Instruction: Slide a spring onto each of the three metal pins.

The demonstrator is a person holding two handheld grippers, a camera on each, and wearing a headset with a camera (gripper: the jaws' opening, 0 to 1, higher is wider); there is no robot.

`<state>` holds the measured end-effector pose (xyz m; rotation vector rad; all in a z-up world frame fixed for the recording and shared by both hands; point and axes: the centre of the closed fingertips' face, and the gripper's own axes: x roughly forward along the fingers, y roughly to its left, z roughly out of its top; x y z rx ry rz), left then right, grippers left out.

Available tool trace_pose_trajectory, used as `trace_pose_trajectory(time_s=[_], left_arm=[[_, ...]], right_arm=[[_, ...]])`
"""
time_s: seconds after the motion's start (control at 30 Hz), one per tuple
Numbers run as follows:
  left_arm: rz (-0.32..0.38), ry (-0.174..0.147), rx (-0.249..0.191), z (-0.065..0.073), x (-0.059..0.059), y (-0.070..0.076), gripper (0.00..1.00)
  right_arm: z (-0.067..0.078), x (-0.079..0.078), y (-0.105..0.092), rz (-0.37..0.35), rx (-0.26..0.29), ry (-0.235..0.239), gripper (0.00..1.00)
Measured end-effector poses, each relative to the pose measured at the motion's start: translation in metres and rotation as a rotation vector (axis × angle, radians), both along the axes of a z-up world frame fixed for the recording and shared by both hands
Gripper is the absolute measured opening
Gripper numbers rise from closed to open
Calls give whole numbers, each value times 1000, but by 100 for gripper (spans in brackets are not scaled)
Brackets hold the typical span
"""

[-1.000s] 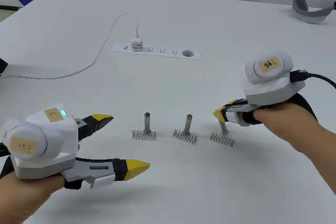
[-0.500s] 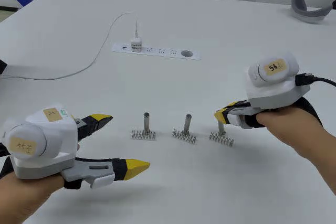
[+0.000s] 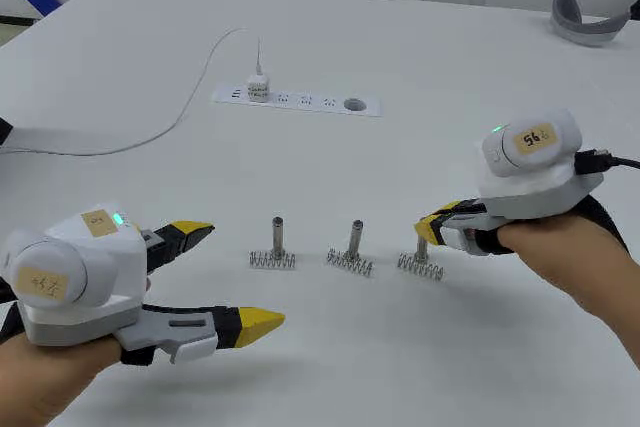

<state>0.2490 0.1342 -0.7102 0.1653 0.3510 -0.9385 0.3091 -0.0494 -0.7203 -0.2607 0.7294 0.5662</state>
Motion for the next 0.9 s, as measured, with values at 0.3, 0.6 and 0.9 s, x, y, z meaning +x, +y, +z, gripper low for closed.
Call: trace_pose_trajectory(time_s=[0.3,0.6,0.9], left_arm=[[-2,0,-3,1,-1,-3,83],[-5,1,-3,0,-2,-4,83],[-2,0,-5,1,-1,-3,83]], right_arm=[[-1,-4,-4,-4,-3,5,9],[-2,-7,-5,2,-9,1,10],[1,-8,-5,9,0,-12,13]])
